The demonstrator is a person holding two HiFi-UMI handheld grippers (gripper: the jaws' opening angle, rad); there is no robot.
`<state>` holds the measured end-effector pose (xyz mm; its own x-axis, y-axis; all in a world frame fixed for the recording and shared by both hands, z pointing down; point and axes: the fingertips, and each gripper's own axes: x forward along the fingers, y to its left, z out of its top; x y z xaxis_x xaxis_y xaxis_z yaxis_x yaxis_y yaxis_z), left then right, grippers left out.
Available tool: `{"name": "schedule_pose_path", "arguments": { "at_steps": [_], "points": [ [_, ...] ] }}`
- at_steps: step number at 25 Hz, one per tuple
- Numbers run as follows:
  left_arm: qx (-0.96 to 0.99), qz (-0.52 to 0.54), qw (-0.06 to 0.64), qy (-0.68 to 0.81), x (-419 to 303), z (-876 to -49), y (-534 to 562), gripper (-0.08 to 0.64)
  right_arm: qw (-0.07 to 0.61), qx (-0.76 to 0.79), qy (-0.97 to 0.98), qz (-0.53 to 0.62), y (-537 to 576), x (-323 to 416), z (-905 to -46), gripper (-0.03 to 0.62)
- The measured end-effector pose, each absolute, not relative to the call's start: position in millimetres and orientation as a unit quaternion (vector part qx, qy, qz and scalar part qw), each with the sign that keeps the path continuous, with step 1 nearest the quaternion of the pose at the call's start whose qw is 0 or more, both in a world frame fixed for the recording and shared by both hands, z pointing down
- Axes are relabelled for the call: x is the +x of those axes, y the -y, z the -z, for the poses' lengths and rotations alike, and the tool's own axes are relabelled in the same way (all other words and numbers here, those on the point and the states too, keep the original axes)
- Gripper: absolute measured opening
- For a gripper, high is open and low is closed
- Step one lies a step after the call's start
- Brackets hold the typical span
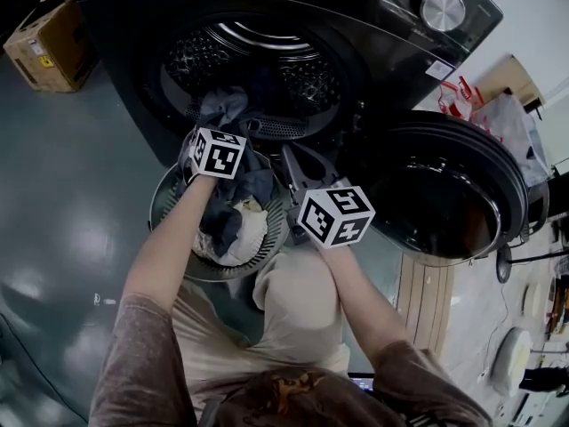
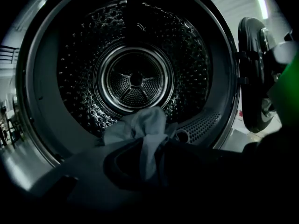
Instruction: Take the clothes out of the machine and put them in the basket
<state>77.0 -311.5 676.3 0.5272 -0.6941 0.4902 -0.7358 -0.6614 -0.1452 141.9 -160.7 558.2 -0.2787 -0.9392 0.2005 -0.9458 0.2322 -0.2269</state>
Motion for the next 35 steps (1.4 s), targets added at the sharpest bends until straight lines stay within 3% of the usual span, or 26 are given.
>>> {"name": "schedule_pose_path", "arguments": {
  "at_steps": [25, 31, 35],
  "points": [
    [0.908, -0.211, 0.122, 0.342, -26, -618, 116, 0.081, 0.033, 0.6, 0.79, -0.122, 184, 112, -563, -0.003],
    [0.901, -0.194, 0.103, 0.374, -38, -613, 128, 0.245, 0.027, 0.598, 0.791, -0.128, 184, 106, -565, -0.003],
    [0.905, -0.178, 0.085, 0.376, -34, -603, 139, 0.28, 0.02, 0.598, 0.79, -0.133, 184, 106, -563, -0.003]
  ]
}}
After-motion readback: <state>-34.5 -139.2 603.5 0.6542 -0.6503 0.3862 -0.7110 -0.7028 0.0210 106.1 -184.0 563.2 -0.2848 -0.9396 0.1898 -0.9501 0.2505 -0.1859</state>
